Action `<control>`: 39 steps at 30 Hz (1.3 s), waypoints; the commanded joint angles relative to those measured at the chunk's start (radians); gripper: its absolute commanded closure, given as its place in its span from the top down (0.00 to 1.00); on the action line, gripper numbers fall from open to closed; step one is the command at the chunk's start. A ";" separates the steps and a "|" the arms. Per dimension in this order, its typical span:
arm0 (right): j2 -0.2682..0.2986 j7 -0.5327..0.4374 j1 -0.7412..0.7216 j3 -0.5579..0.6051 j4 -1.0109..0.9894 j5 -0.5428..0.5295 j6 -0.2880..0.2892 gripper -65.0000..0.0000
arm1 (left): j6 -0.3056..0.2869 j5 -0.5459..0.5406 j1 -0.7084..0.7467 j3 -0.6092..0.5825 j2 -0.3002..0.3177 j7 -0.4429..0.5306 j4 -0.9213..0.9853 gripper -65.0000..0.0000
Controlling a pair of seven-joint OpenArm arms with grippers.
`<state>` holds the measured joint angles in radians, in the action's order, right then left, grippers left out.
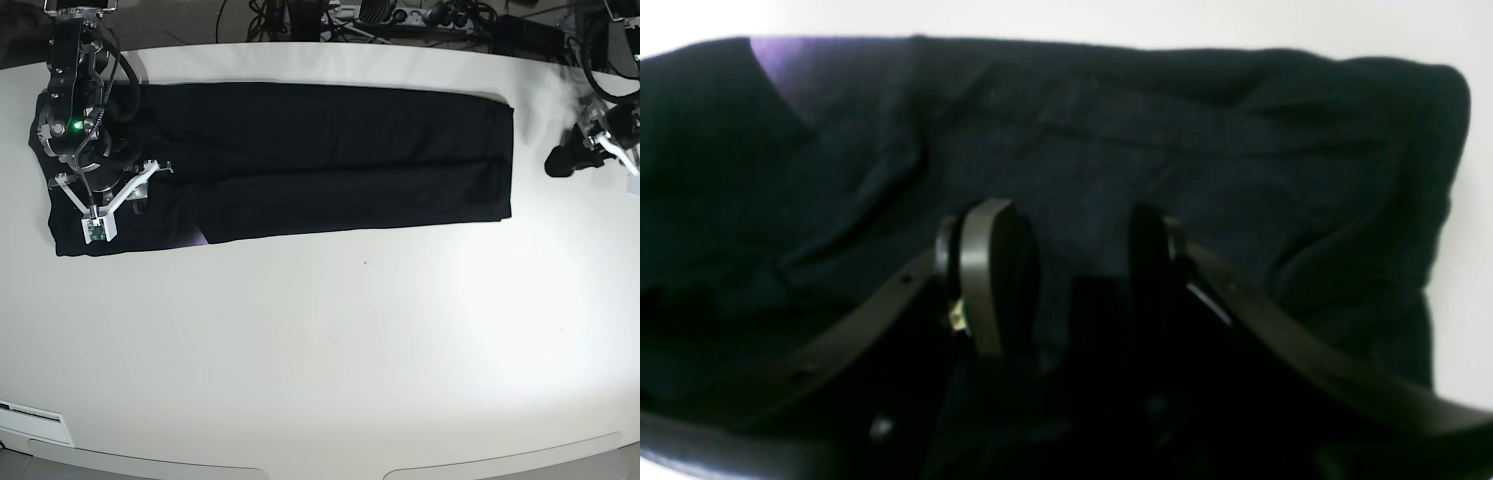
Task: Fold the T-shirt properly
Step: 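Grasp the folded strip's ends with both grippers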
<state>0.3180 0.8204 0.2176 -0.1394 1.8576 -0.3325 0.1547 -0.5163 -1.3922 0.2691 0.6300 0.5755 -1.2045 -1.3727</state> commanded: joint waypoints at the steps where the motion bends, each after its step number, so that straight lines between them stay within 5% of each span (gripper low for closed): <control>1: 0.012 -0.023 -0.013 -0.006 0.019 -0.003 0.003 0.46 | -0.009 -0.027 -0.003 0.003 0.014 0.006 -0.014 0.60; 24: 0.012 -0.016 -0.013 -0.006 0.029 -0.003 0.032 0.47 | -0.034 0.035 -0.072 -0.246 -0.212 0.025 -0.014 0.60; 26: 0.012 -0.015 -0.013 -0.006 0.037 -0.003 0.032 0.46 | -0.034 0.034 -0.092 -0.254 -0.212 0.025 -0.014 0.52; 30: 0.012 -0.015 -0.013 -0.006 0.046 -0.003 0.033 0.47 | -0.034 0.068 -0.127 -0.254 -0.206 0.022 -0.015 0.00; 35: 0.014 -0.023 -0.022 -0.006 0.127 -0.008 0.090 0.46 | -0.034 0.102 -0.137 -0.254 -0.187 0.032 -0.015 0.00; 39: 0.045 -0.032 -0.024 -0.006 0.227 -0.007 0.077 0.41 | -0.047 0.103 -0.137 -0.254 -0.165 0.037 -0.015 0.00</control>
<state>0.3519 0.8131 0.2020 -0.1394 2.0697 -0.3367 0.2329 -0.5846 -1.3231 0.1295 0.3740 0.3950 -1.1488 -1.3922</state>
